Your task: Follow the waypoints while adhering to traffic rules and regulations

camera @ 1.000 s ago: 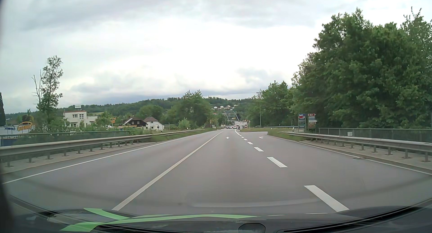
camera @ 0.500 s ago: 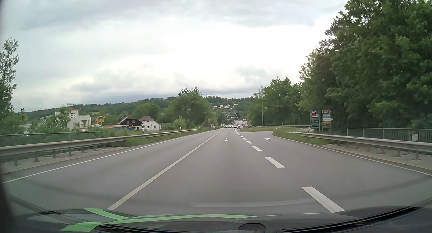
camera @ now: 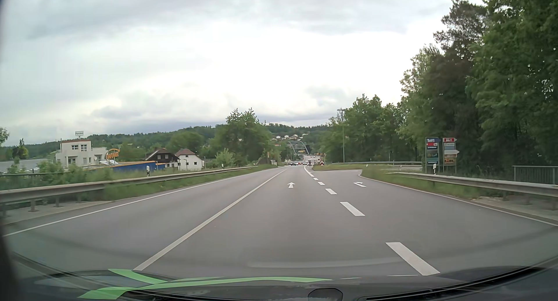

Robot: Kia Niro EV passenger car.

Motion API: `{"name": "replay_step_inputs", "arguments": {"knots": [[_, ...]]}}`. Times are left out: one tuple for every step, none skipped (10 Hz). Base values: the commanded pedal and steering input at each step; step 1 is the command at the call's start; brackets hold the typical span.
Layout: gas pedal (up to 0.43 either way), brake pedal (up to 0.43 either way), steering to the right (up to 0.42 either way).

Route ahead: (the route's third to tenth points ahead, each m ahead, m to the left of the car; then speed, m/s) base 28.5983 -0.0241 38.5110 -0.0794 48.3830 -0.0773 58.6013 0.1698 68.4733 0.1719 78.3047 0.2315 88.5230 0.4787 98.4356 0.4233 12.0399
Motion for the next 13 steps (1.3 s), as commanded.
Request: {"name": "replay_step_inputs", "arguments": {"knots": [[0.0,0.085,-0.006],[0.0,0.085,-0.006],[0.0,0.085,-0.006],[0.0,0.085,-0.006],[0.008,0.085,-0.006],[0.008,0.085,-0.006],[0.008,0.085,-0.006],[0.02,0.085,-0.006],[0.02,0.085,-0.006],[0.02,0.085,-0.006],[0.02,0.079,-0.005],[0.02,0.073,-0.005],[0.02,0.055,-0.004]]}}
